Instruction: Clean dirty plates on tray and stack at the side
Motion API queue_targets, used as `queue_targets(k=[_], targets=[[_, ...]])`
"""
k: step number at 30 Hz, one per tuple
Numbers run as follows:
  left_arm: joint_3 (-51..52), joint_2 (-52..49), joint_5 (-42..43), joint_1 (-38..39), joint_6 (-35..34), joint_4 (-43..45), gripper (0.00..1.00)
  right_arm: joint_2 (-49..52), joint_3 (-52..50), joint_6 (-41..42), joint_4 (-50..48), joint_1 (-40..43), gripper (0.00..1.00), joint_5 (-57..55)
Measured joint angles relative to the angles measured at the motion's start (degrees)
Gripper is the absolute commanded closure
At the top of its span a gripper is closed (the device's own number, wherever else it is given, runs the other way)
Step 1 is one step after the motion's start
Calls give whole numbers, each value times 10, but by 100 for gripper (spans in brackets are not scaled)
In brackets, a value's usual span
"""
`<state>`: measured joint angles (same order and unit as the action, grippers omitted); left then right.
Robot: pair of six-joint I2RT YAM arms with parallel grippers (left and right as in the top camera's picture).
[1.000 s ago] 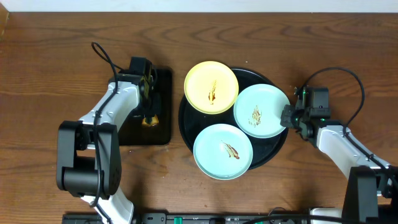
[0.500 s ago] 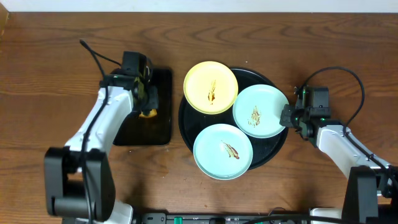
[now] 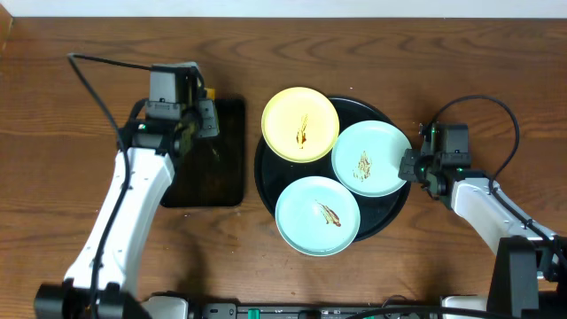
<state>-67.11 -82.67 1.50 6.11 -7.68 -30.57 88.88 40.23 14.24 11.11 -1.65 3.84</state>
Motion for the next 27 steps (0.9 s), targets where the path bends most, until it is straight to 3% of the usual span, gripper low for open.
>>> queue_targets(k=[10, 27], targets=[[0, 53, -2, 0, 0, 34, 92, 0, 0, 0, 1, 0, 99, 0], [0, 56, -2, 0, 0, 35, 92, 0, 0, 0, 1, 0, 99, 0]])
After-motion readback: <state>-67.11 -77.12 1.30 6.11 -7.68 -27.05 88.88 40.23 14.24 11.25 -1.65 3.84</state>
